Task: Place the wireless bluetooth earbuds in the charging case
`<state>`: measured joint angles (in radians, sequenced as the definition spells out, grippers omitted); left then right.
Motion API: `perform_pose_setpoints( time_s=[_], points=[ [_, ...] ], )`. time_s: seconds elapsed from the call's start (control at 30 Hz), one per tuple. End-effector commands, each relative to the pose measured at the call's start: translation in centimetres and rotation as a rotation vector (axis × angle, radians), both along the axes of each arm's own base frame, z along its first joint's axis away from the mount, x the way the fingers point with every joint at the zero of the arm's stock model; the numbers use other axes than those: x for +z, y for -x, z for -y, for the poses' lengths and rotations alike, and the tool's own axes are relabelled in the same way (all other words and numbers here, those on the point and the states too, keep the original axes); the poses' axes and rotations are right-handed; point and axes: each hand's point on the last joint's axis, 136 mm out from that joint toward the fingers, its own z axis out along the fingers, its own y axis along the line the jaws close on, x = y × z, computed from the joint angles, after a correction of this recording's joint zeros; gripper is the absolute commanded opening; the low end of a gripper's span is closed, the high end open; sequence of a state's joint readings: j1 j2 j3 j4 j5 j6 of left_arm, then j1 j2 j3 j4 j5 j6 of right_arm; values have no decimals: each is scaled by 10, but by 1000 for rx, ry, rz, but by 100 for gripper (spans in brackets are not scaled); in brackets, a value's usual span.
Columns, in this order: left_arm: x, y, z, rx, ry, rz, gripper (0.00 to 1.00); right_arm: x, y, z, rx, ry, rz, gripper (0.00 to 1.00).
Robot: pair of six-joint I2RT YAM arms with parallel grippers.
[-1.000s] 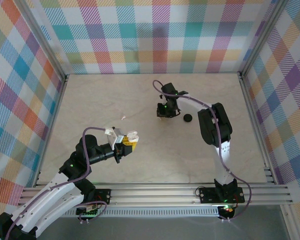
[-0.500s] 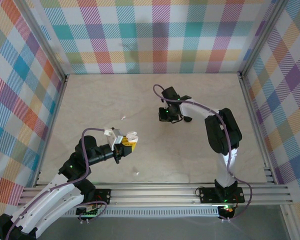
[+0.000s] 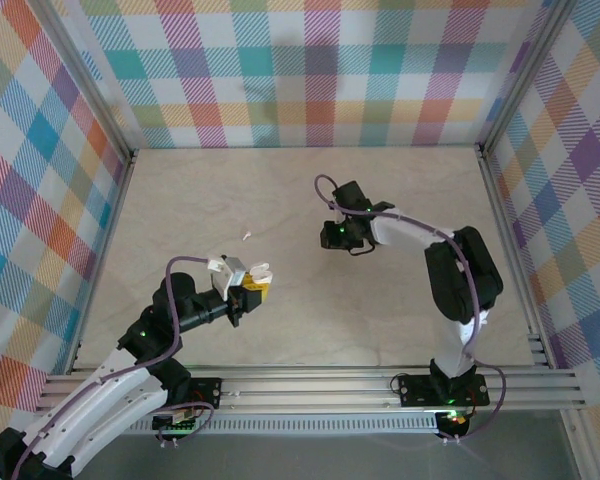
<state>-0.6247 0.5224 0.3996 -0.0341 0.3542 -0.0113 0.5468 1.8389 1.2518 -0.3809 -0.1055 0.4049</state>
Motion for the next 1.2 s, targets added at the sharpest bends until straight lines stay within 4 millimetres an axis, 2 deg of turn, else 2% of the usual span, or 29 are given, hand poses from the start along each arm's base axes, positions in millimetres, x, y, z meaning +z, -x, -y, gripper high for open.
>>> perform_pose_setpoints(
  time_s=[0.0,0.13,0.23,0.43,0.67,0.73,0.9,1.17],
  points=[
    [5,-11,-19,129,-30,-21,0,30,22,-23,128,-81,97,27],
    [2,-23,-46,300,-72,-55,0,27,71,-44,242,-62,125,31],
    [1,-26,-73,452,-91,-85,0,19,115,-63,233,-66,60,33],
    [10,-23,-105,601,-87,-75,0,-8,211,-84,34,-12,-147,35],
    [14,-23,-125,710,-92,-104,0,-7,294,-133,-55,11,-204,37],
    [14,-22,-132,744,-90,-117,0,-12,311,-145,-89,11,-233,34],
    [11,-18,-147,814,-72,-125,0,-22,340,-171,-138,18,-258,26],
    [3,-15,-147,807,-56,-139,0,-22,364,-199,-145,39,-245,29]
  ],
)
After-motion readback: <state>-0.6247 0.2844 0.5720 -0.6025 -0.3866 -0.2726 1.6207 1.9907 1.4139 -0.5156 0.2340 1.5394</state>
